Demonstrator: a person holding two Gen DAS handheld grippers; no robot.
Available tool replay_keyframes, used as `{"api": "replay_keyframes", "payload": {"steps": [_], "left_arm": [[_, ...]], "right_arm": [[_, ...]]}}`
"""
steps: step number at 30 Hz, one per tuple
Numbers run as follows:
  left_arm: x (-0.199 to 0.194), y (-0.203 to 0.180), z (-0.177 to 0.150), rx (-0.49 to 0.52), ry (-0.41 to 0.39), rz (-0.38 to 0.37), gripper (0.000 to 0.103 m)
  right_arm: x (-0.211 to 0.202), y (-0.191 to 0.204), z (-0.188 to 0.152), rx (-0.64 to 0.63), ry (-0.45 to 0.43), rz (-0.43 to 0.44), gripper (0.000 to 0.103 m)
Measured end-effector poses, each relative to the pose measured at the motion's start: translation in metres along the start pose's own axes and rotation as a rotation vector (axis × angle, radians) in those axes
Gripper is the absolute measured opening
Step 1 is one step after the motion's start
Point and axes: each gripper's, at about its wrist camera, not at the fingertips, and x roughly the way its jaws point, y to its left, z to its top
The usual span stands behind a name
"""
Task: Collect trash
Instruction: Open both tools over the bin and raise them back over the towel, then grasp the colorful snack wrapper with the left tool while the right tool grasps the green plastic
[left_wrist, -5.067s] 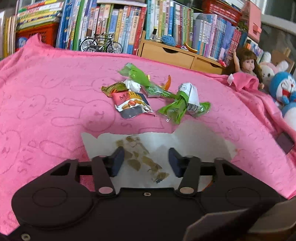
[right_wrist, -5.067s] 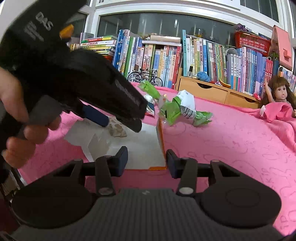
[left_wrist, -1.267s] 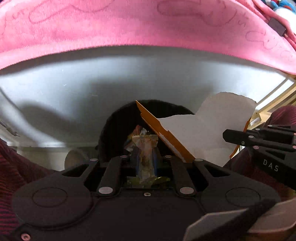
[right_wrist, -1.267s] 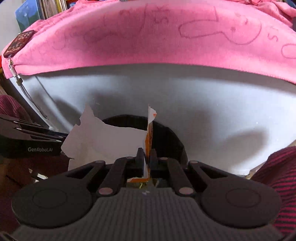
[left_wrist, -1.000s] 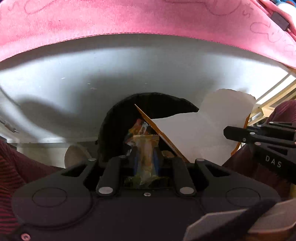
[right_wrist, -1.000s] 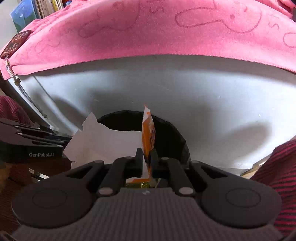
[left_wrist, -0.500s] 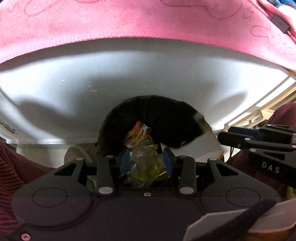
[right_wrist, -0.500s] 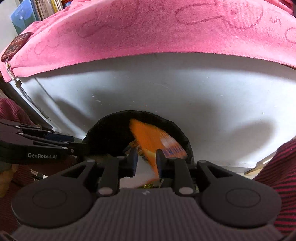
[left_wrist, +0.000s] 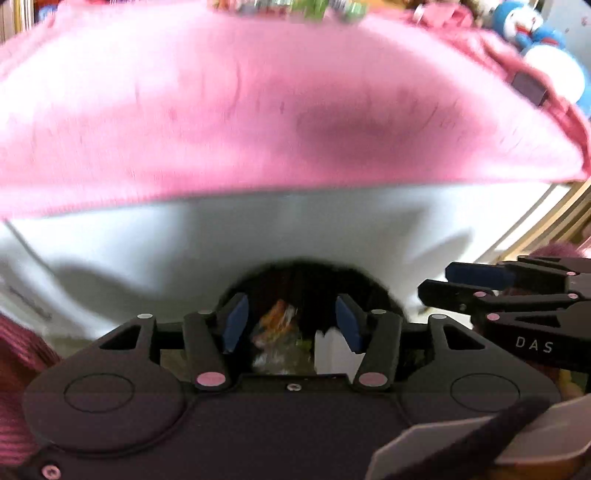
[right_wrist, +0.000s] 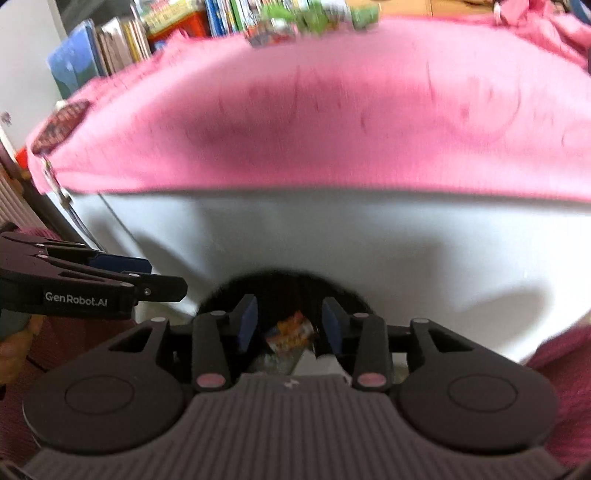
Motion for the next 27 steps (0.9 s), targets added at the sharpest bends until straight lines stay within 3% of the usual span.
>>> {"api": "replay_keyframes", "payload": {"steps": [5, 12, 18, 27], "left_arm": [[-0.036, 0.001, 0.025, 0.013, -0.118, -0.044, 0.058], [-0.068, 0.001, 0.074, 0.038, -0.287, -0.017, 0.068], [-0.064, 0.002, 0.113, 0.028, -0.364, 0.001, 0.076], [-0.013, 0.038, 0.197, -0.099, -0.392, 0.084, 0.082]], "right_arm": [[-0.025, 0.001, 0.029, -0.056, -0.126, 0.043, 0.066], [-0.048, 0.002, 0.076, -0.116, -0.280, 0.021, 0.070], [-0.044, -0.008, 0.106, -0.112, -0.365, -0.037, 0.077], [-0.006, -0.036, 0.174, -0.054, -0.401, -0.058, 0.093]]}}
